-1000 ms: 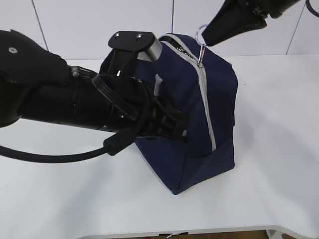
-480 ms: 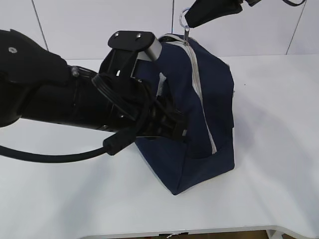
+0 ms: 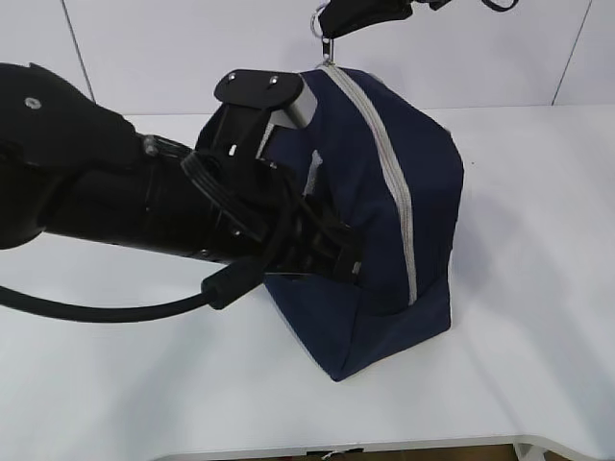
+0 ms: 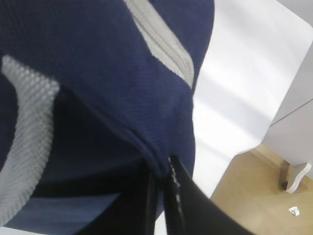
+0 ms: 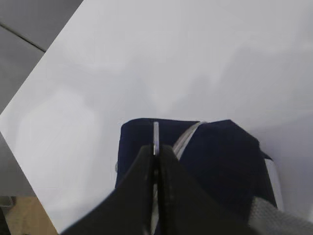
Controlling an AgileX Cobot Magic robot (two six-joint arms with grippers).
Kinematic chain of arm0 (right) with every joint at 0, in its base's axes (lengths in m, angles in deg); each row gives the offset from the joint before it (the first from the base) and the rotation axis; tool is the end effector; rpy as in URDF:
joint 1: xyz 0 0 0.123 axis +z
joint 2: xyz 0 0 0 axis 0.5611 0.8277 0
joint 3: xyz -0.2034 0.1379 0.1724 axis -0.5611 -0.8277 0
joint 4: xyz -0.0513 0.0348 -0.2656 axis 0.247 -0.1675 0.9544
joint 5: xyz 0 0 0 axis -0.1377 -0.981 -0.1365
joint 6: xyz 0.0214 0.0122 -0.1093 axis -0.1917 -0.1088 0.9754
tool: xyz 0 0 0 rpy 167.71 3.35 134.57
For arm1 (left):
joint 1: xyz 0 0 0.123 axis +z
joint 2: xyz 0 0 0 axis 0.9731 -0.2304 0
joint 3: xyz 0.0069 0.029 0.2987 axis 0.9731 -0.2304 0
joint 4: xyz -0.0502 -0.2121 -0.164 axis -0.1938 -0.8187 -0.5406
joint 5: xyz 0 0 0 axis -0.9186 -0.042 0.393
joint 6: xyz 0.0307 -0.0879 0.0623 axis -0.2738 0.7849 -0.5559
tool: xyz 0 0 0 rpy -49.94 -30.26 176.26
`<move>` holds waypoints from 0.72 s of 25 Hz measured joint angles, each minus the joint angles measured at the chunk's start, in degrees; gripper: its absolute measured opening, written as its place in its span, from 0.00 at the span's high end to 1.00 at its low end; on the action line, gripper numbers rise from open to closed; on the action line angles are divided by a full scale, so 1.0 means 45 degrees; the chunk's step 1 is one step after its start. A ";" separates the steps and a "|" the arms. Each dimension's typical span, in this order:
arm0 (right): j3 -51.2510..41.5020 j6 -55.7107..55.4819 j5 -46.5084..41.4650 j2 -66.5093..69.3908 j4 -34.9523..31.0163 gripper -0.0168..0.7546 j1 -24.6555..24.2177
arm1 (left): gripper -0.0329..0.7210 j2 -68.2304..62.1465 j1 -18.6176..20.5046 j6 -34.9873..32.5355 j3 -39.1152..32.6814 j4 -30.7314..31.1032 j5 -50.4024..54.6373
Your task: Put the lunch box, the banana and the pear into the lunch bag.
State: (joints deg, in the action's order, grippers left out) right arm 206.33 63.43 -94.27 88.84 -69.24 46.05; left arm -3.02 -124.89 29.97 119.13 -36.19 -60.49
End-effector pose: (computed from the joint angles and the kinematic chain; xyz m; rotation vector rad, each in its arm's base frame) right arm 0.4604 0.1686 0.3706 -0.7085 2.2821 0.8515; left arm 0.2344 -0.2956 0.2304 0.8198 2.1699 -0.7863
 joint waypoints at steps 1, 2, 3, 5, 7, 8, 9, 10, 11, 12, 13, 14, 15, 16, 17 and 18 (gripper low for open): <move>0.0286 -0.0100 -0.0004 0.0261 -0.0033 0.95 0.0000 | 0.98 0.0000 0.0000 0.0000 0.0000 0.0000 0.0000; 0.0524 -0.0157 -0.0004 0.0531 -0.0033 0.95 0.0000 | 0.98 0.0000 0.0000 0.0000 0.0000 0.0000 0.0028; 0.0800 -0.0192 -0.0004 0.0794 -0.0054 0.95 0.0000 | 0.98 0.0000 0.0000 0.0000 0.0000 0.0006 0.0079; 0.1304 -0.0217 0.0139 0.1269 -0.0063 0.95 0.0087 | 0.98 0.0000 0.0000 0.0000 0.0000 0.0027 0.0186; 0.1714 -0.0265 0.0253 0.1750 -0.0063 0.95 0.0141 | 0.98 0.0000 0.0000 0.0000 0.0000 0.0027 0.0242; 0.1999 -0.0266 0.0317 0.2013 -0.0084 0.95 0.0163 | 0.98 0.0000 0.0000 0.0000 0.0000 0.0054 0.0262; 0.2221 -0.0266 0.0395 0.2267 -0.0084 0.95 0.0190 | 0.98 0.0000 0.0000 0.0000 0.0000 0.0079 0.0269; 0.2387 -0.0283 0.0457 0.2471 -0.0084 0.95 0.0190 | 0.98 0.0000 0.0000 0.0000 0.0000 0.0084 0.0322; 0.2580 -0.0283 0.0484 0.2708 -0.0084 0.95 0.0190 | 0.98 0.0000 0.0000 0.0000 0.0000 0.0133 0.0356; 0.2775 -0.0283 0.0515 0.2932 -0.0084 0.95 0.0190 | 0.98 0.0000 0.0000 0.0000 0.0000 0.0169 0.0387; 0.2934 -0.0295 0.0540 0.3141 -0.0084 0.95 0.0190 | 0.98 0.0000 0.0000 0.0000 0.0000 0.0235 0.0439; 0.3092 -0.0295 0.0573 0.3295 -0.0084 0.95 0.0190 | 0.98 0.0000 0.0000 0.0000 0.0000 0.0371 0.0464; 0.3189 -0.0316 0.0633 0.3433 -0.0084 0.95 0.0190 | 0.98 0.0000 0.0000 0.0000 0.0000 0.0480 0.0495; 0.3246 -0.0316 0.0709 0.3582 -0.0084 0.95 0.0190 | 0.98 0.0000 0.0000 0.0000 0.0000 0.0511 0.0528; 0.3261 -0.0316 0.0770 0.3645 -0.0018 0.95 0.0190 | 0.98 0.0000 0.0000 0.0000 0.0000 0.0531 0.0578; 0.3293 -0.0325 0.0806 0.3702 0.0107 0.95 0.0190 | 0.98 0.0000 0.0000 0.0000 0.0000 0.0565 0.0605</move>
State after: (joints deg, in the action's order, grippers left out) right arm 221.15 61.96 -90.64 105.50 -68.76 46.90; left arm -3.02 -124.89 29.97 119.13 -33.65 -57.77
